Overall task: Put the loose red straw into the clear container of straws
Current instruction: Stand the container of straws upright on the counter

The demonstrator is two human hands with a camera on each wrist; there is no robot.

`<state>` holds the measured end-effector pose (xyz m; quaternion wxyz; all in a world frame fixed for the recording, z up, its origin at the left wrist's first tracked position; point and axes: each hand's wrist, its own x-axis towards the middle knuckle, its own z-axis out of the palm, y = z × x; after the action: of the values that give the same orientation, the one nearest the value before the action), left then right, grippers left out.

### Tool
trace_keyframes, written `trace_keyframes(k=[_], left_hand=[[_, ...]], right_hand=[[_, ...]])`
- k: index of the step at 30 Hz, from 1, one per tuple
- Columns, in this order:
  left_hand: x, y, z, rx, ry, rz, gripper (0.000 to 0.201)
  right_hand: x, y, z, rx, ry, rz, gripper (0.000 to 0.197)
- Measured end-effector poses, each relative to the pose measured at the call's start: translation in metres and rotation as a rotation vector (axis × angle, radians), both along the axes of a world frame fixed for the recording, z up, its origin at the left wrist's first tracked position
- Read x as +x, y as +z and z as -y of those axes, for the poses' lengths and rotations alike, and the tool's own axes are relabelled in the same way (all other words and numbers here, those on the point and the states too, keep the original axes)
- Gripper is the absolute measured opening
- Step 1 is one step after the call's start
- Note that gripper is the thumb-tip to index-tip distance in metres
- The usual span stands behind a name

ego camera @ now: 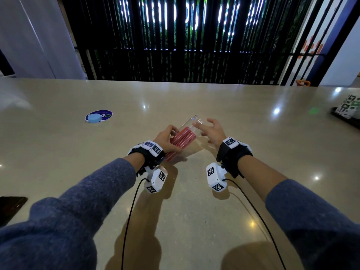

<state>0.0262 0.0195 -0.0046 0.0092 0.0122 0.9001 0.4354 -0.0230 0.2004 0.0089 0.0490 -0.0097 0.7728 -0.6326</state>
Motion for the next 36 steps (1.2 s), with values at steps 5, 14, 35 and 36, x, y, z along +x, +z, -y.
trace_keyframes(k=[5, 14, 35, 36], left_hand=[[0.001, -0.003, -0.026, 0.092, -0.021, -0.052, 0.074], [-0.010, -0.006, -0.033, -0.068, -0.043, -0.168, 0.079], [-0.003, -0.037, 0.014, -0.699, 0.068, 0.345, 0.065], [-0.003, -0.036, 0.014, -0.701, 0.067, 0.344, 0.066]], right_hand=[[0.003, -0.010, 0.008, -0.042, -0.004, -0.018, 0.101], [-0.001, 0.008, -0.005, 0.022, -0.167, -0.238, 0.084], [-0.027, 0.010, -0.095, 0.360, -0.306, -0.330, 0.083], [-0.026, 0.009, -0.095, 0.359, -0.307, -0.332, 0.083]])
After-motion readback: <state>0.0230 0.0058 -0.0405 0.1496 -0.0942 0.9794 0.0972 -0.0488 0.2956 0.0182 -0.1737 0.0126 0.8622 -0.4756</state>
